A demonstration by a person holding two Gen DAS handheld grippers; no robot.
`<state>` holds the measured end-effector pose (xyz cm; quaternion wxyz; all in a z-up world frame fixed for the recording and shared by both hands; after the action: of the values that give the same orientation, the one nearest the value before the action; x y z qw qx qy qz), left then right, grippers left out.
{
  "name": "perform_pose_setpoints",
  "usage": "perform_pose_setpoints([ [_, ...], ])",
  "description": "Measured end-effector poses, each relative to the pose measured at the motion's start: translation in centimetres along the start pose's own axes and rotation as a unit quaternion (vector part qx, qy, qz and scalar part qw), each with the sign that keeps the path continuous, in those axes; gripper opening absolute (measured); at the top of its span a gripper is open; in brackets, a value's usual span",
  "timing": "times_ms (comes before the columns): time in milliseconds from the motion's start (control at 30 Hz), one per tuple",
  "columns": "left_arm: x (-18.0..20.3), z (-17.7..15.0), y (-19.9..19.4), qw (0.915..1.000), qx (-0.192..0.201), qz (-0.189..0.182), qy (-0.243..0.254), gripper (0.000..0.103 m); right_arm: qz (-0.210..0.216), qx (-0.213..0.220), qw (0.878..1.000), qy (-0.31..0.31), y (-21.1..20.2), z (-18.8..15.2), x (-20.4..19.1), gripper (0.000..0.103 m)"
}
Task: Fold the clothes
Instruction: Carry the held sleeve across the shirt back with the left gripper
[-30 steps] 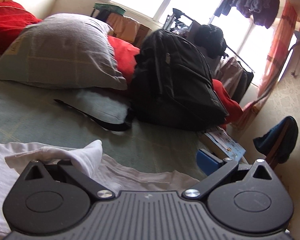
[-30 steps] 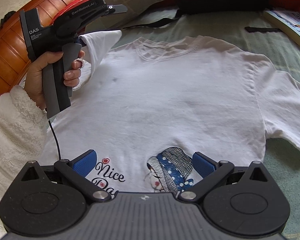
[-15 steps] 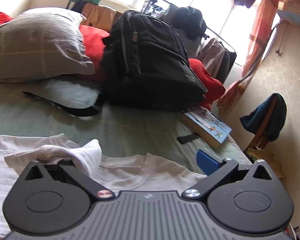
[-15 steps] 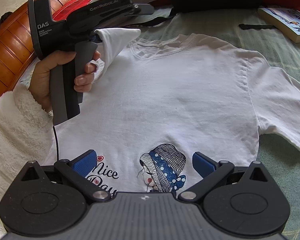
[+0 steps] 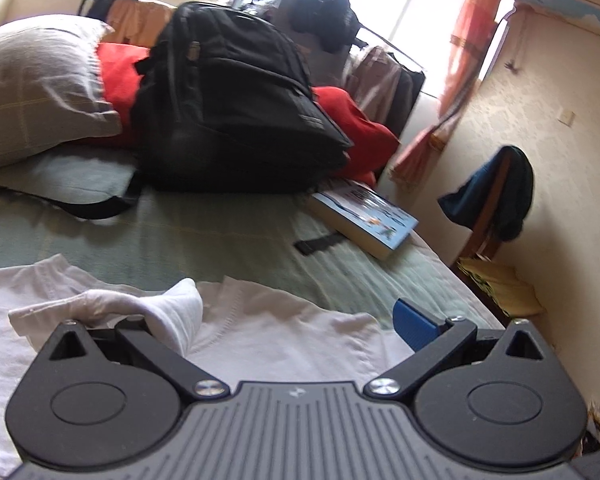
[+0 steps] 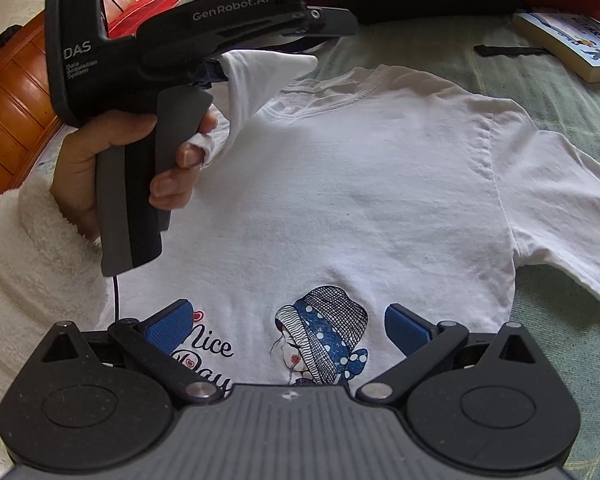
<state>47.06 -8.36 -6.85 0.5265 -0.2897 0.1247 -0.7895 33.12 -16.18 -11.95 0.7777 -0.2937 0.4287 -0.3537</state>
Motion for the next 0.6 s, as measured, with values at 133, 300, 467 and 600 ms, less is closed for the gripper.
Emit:
perform_pose_setpoints([
  [133, 1.2, -1.0, 0.3, 0.9997, -0.014, -0.011, 0.018, 0.102, -0.002, 0.001, 1.0, 0.002, -0.1, -0.1, 0.2, 0.103],
  [300, 2.3, -2.5, 0.8, 0.9987, -0.036, -0.023, 0.03, 0.102, -0.002, 0.001, 1.0, 0.003, -0.2, -0.1, 0.3, 0.103],
  [467, 2.3, -3.7, 1.3, 0.9982, -0.05, -0.023, 0.022, 0.102, -0.003, 0.002, 1.0, 0.006, -0.3, -0.1, 0.3, 0.103],
  [600, 2.4, -4.1, 1.4, 0.9979, -0.056, -0.03, 0.012, 0.102, -0.004, 0.004, 1.0, 0.008, -0.4, -0.2, 0.4, 0.103],
])
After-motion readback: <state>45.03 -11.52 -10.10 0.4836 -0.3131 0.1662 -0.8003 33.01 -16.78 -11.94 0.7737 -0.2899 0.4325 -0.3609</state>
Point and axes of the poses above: each gripper's, at about its wrist camera, not at the fingertips, and y roughly the way its jaws point, x to its right, z to its top, the point moved 10 cm from there along y, roughly the way its jaws point, and after that the axes turned 7 degrees about z, right-handed, at the moved point
